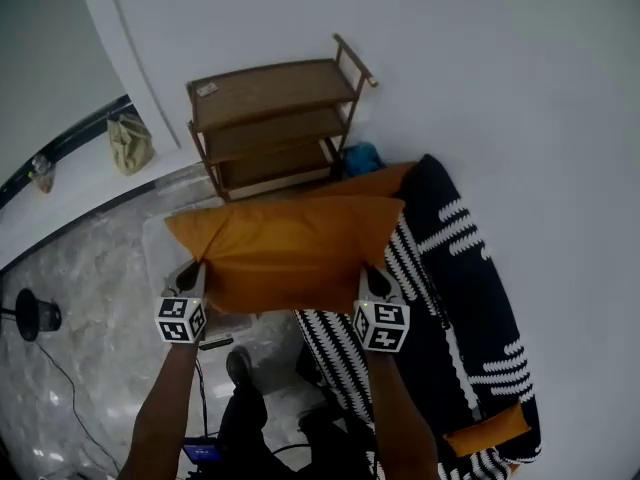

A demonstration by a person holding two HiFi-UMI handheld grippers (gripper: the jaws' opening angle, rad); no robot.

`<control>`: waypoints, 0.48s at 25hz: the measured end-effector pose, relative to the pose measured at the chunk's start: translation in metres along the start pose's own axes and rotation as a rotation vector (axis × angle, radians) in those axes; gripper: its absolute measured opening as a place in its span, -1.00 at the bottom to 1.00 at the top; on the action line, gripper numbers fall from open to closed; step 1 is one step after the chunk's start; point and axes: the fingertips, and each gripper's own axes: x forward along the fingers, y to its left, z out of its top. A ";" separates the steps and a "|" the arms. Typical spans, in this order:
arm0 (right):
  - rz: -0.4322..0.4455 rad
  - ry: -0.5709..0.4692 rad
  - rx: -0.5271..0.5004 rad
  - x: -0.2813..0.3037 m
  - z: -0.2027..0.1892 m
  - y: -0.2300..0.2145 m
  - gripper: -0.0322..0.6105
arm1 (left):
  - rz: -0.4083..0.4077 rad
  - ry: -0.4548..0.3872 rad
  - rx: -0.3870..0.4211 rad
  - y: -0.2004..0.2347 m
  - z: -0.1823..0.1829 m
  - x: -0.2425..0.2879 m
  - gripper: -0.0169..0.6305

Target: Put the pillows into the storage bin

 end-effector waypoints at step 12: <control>0.266 0.070 -0.120 0.153 0.015 0.246 -0.85 | 0.287 -0.005 -0.153 0.230 -0.058 -0.096 -0.92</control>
